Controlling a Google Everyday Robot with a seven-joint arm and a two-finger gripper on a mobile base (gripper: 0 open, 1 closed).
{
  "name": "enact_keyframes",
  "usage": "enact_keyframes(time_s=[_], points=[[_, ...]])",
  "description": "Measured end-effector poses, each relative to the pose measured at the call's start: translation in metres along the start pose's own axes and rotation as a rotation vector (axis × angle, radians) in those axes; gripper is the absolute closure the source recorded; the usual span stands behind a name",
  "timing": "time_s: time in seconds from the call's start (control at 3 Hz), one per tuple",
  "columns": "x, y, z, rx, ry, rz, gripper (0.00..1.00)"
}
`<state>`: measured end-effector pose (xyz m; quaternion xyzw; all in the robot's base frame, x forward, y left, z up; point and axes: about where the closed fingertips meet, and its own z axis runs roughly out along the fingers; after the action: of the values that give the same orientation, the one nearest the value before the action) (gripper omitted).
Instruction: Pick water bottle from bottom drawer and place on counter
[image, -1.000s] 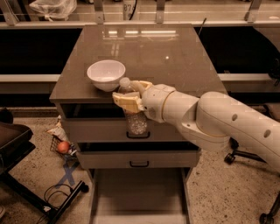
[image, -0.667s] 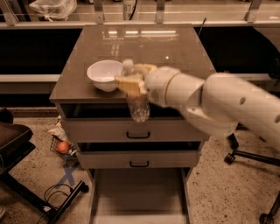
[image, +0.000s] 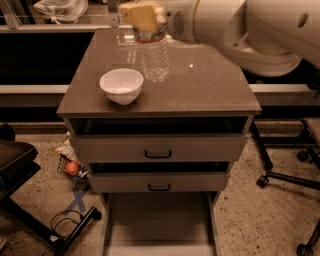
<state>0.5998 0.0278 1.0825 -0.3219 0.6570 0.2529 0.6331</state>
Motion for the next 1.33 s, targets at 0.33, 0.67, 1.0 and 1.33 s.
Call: enact_keyframes(time_s=[0.33,0.67,1.0,1.33], points=[[-0.025,-0.048,0.01,0.011,-0.033,0.044,1.0],[-0.022,-0.106,0.04,0.018,-0.052,0.087,1.0],[-0.017,-0.16,0.078,0.027,-0.082,0.105,1.0],[-0.017,-0.16,0.078,0.027,-0.082,0.105,1.0]])
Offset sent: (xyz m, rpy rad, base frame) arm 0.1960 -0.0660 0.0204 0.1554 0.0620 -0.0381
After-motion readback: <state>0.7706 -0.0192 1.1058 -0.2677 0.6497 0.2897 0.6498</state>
